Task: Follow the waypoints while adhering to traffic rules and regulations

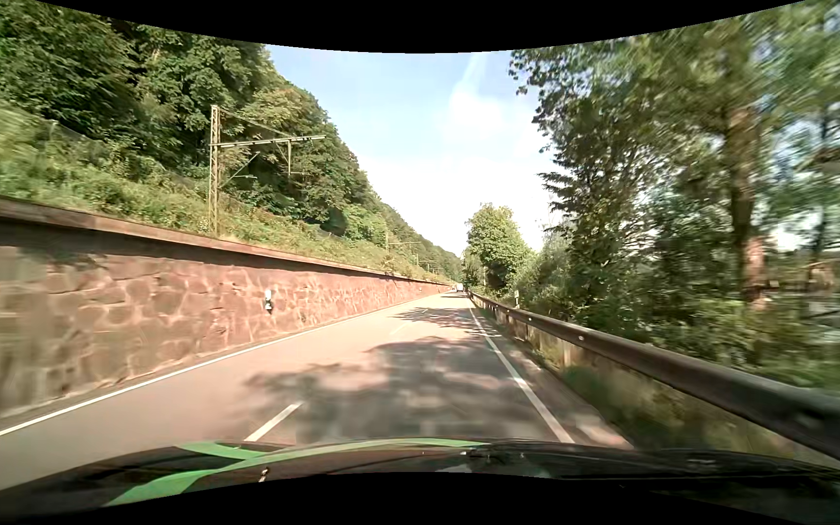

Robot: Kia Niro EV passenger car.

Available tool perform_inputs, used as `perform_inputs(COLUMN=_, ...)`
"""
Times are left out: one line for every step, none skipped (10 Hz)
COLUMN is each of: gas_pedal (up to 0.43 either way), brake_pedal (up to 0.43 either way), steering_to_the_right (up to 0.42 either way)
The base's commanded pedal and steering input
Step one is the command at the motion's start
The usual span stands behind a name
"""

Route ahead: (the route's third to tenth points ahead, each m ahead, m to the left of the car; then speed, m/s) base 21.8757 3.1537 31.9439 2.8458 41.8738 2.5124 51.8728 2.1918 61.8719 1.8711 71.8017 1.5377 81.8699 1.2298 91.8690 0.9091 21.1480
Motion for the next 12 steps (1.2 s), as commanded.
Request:
perform_inputs(gas_pedal=0.209, brake_pedal=0.0, steering_to_the_right=0.003)
perform_inputs(gas_pedal=0.197, brake_pedal=0.0, steering_to_the_right=0.003)
perform_inputs(gas_pedal=0.177, brake_pedal=0.0, steering_to_the_right=0.003)
perform_inputs(gas_pedal=0.169, brake_pedal=0.0, steering_to_the_right=0.003)
perform_inputs(gas_pedal=0.169, brake_pedal=0.0, steering_to_the_right=0.003)
perform_inputs(gas_pedal=0.169, brake_pedal=0.0, steering_to_the_right=0.003)
perform_inputs(gas_pedal=0.169, brake_pedal=0.0, steering_to_the_right=0.003)
perform_inputs(gas_pedal=0.169, brake_pedal=0.0, steering_to_the_right=0.003)
perform_inputs(gas_pedal=0.169, brake_pedal=0.0, steering_to_the_right=0.003)
perform_inputs(gas_pedal=0.169, brake_pedal=0.0, steering_to_the_right=0.003)
perform_inputs(gas_pedal=0.169, brake_pedal=0.0, steering_to_the_right=0.003)
perform_inputs(gas_pedal=0.169, brake_pedal=0.0, steering_to_the_right=0.003)
